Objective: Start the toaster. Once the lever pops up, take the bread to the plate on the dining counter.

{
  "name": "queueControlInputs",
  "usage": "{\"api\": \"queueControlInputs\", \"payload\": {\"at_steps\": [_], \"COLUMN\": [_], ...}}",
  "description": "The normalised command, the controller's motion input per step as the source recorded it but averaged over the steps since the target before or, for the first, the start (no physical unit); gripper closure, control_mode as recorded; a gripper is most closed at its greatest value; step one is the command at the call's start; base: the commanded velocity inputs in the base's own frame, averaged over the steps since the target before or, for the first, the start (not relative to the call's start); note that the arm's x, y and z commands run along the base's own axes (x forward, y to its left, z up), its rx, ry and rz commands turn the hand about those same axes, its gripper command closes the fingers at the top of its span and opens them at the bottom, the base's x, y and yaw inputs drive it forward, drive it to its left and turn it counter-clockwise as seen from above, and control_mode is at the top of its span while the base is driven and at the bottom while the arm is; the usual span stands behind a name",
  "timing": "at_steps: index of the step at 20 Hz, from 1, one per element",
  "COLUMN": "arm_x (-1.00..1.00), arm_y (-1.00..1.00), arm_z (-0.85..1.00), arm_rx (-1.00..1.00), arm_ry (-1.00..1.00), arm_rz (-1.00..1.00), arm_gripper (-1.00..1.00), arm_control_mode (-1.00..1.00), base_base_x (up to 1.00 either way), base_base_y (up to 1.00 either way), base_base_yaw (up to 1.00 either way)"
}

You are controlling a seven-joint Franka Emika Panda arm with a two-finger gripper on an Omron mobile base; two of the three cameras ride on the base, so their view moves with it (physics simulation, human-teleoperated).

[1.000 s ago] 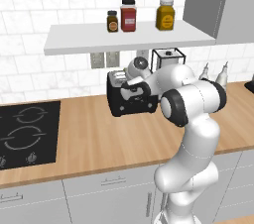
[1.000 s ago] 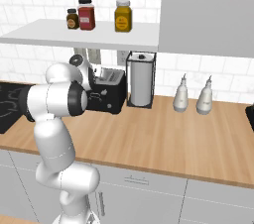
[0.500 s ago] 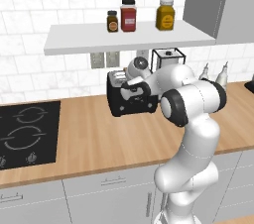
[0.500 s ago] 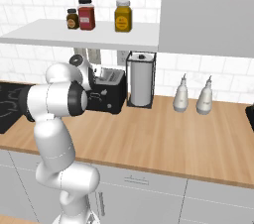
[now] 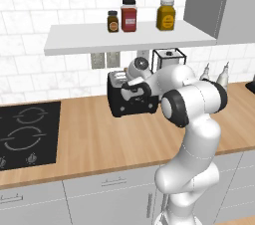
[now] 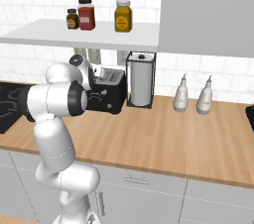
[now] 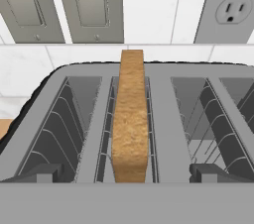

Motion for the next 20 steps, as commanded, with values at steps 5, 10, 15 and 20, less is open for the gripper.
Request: {"api": "queueControlInputs", "payload": {"at_steps": [5,10,15,20], "arm_x": [0.0,0.0,0.0,0.0], "arm_y": [0.0,0.0,0.0,0.0], "arm_z": [0.0,0.0,0.0,0.0], "arm_rx": [0.0,0.0,0.0,0.0], "arm_ry": [0.0,0.0,0.0,0.0], "arm_rz": [0.0,0.0,0.0,0.0], "arm_gripper": [-1.0,-1.0,-1.0,-1.0], "arm_control_mode": [-1.0,-1.0,-1.0,-1.0], "base_base_x": [0.0,0.0,0.0,0.0], "base_base_y": [0.0,0.0,0.0,0.0], "base_base_yaw": [0.0,0.0,0.0,0.0]}}
